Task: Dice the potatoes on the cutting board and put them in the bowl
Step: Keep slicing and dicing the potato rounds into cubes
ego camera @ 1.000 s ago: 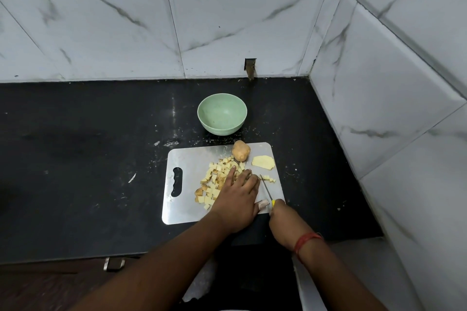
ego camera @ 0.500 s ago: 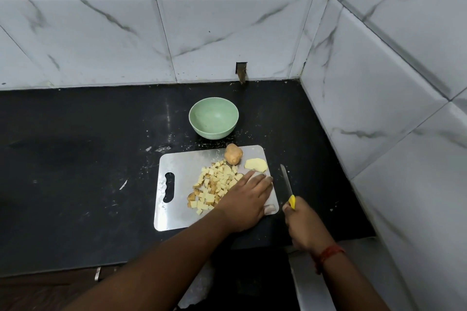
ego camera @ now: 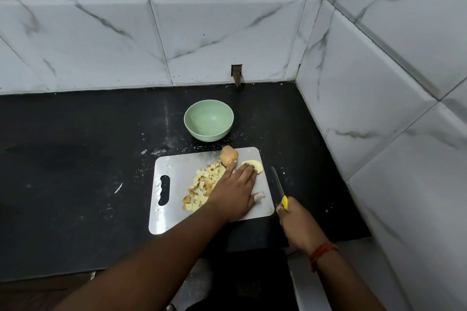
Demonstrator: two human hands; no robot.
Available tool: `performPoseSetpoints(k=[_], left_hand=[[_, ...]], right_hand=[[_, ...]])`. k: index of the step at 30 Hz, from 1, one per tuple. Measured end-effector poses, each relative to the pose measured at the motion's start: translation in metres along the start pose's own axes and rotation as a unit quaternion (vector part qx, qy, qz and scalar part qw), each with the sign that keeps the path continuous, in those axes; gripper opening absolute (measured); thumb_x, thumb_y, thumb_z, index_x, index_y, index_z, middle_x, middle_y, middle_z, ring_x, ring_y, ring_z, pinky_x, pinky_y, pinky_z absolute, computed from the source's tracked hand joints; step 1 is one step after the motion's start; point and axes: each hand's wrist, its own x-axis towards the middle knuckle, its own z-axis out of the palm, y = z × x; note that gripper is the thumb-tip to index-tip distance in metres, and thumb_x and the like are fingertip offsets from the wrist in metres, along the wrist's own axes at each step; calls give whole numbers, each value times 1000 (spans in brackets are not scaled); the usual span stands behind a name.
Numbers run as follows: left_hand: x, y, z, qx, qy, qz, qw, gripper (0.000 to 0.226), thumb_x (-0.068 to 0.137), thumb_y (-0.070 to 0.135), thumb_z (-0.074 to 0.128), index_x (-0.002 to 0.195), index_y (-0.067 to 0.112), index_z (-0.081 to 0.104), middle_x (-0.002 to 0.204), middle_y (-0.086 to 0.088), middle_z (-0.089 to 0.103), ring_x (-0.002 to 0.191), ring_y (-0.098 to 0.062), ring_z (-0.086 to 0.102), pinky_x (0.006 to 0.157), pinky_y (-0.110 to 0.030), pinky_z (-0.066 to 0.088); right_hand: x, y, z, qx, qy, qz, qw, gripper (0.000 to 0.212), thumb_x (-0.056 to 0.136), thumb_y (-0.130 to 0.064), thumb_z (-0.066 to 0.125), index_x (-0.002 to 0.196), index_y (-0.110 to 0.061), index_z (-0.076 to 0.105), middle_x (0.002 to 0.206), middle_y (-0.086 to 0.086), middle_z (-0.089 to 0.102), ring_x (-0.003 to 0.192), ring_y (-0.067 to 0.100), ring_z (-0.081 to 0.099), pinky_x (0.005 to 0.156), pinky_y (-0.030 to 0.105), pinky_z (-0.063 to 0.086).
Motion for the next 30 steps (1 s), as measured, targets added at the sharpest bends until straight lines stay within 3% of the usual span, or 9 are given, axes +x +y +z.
performPoseSetpoints(k=[5, 10, 17, 21, 30], left_hand=[[10, 9, 1, 31, -8, 16, 999, 83, 102, 61, 9, 142, 3, 53, 140, -12, 52, 136, -29, 42, 126, -53, 9], [1, 19, 8, 34, 8, 38, 999, 76, 104, 58, 19, 138, 3, 58, 141, -15, 55, 135, -30, 45, 126, -50, 15], [3, 21, 7, -8, -3, -30, 1000, 79, 102, 60, 19, 152, 3, 41, 147, -12, 47, 138, -28, 41, 126, -48, 8], [10, 11, -2, -1, -52, -58, 997, 79, 105, 60, 21, 158, 2, 27, 157, -13, 33, 148, -30, 26, 127, -50, 2], [11, 22, -8, 50, -57, -16, 997, 70, 106, 56, 24, 146, 3, 49, 141, -11, 47, 134, -31, 40, 126, -50, 10]], right_hand=[[-1, 2, -1, -14, 5, -2, 1000, 21, 100, -26, 45, 82, -15, 45, 72, 2, 50, 63, 15, 45, 62, 31, 39], [-3, 2, 2, -17, -3, 4, 1000, 21, 100, -27, 44, 84, -14, 46, 74, 3, 51, 64, 15, 47, 63, 31, 39], [-6, 1, 2, -24, -12, 8, 1000, 19, 100, -28, 44, 90, -13, 50, 80, 6, 56, 69, 17, 51, 66, 33, 42], [-9, 1, 2, -28, -16, 9, 999, 21, 100, -28, 44, 93, -10, 51, 78, 5, 54, 68, 15, 49, 65, 33, 41], [-14, 5, -1, -19, -8, 4, 1000, 18, 100, -25, 46, 85, -15, 46, 74, 1, 51, 64, 14, 47, 63, 31, 39]])
